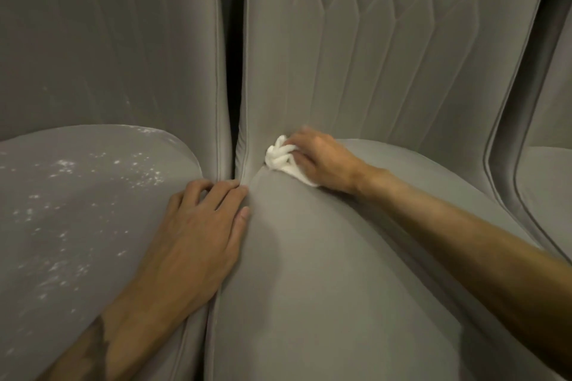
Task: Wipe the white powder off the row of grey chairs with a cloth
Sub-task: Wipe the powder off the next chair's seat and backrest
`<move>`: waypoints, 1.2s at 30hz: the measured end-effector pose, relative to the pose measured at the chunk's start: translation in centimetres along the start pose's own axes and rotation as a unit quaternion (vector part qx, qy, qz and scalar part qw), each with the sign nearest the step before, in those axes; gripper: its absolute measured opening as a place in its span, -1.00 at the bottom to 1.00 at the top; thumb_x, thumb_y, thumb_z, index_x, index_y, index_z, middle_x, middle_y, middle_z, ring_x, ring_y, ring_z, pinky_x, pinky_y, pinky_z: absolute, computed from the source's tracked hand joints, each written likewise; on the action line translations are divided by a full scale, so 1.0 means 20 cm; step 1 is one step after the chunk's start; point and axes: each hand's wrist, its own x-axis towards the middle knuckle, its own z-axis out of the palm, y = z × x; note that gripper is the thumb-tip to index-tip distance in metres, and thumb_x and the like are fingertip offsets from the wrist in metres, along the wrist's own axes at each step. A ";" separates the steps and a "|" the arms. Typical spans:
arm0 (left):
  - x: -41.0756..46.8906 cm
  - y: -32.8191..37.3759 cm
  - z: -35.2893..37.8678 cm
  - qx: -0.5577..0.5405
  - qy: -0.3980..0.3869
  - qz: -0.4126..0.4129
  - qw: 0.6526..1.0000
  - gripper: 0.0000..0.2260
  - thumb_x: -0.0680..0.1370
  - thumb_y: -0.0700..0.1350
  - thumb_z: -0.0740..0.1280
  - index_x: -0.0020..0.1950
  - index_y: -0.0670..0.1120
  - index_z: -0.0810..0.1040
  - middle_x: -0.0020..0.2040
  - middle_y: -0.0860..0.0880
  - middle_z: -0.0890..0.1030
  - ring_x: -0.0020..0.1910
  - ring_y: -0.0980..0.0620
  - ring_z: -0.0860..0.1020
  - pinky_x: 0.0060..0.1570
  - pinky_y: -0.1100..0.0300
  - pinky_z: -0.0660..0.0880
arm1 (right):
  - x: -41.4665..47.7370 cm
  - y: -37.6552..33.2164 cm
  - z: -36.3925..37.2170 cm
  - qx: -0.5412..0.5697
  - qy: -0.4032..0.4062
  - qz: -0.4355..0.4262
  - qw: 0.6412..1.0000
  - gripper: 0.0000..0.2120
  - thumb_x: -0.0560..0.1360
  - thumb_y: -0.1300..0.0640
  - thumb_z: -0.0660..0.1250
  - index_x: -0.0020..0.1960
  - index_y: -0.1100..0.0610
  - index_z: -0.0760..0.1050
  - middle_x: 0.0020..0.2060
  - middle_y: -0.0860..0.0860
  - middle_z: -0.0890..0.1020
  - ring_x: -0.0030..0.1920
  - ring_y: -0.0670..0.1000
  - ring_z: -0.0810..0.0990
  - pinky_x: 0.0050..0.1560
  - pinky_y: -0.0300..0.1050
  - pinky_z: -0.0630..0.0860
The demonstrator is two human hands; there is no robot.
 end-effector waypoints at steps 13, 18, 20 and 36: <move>-0.02 0.00 -0.02 -0.025 -0.004 -0.004 1.000 -0.67 0.67 -0.02 0.09 0.33 -0.03 0.53 0.30 0.02 0.58 0.17 -0.07 0.45 0.10 -0.07 0.51 | 0.03 -0.05 0.01 -0.004 -0.001 0.010 1.000 -0.72 0.50 0.16 0.10 0.02 0.20 0.55 -0.04 0.11 0.61 0.00 0.14 0.57 0.09 -0.11 0.41; -0.01 0.00 -0.02 -0.034 -0.015 -0.014 0.999 -0.69 0.65 -0.03 0.09 0.29 -0.02 0.53 0.26 0.04 0.58 0.17 -0.08 0.47 0.11 -0.05 0.47 | -0.11 -0.26 0.06 0.037 -0.010 -0.065 0.997 -0.83 0.55 0.22 0.21 0.05 0.10 0.55 0.06 0.01 0.61 0.06 0.00 0.53 0.12 -0.18 0.37; 0.00 0.00 -0.02 -0.036 -0.016 -0.014 0.999 -0.69 0.63 -0.04 0.10 0.28 -0.01 0.52 0.23 0.04 0.58 0.17 -0.07 0.47 0.11 -0.04 0.46 | -0.14 -0.25 0.02 0.033 -0.042 -0.102 0.993 -0.82 0.57 0.21 0.18 0.07 0.15 0.53 0.04 0.01 0.59 0.05 0.00 0.53 0.13 -0.20 0.39; -0.02 0.00 -0.03 -0.069 -0.006 -0.022 0.997 -0.83 0.60 -0.11 0.10 0.12 -0.04 0.43 0.05 0.01 0.47 0.02 -0.04 0.43 0.04 0.03 0.43 | -0.03 -0.21 0.01 0.004 0.019 0.024 1.000 -0.75 0.47 0.14 0.10 -0.05 0.16 0.53 -0.10 0.06 0.59 -0.04 0.13 0.57 0.09 0.05 0.51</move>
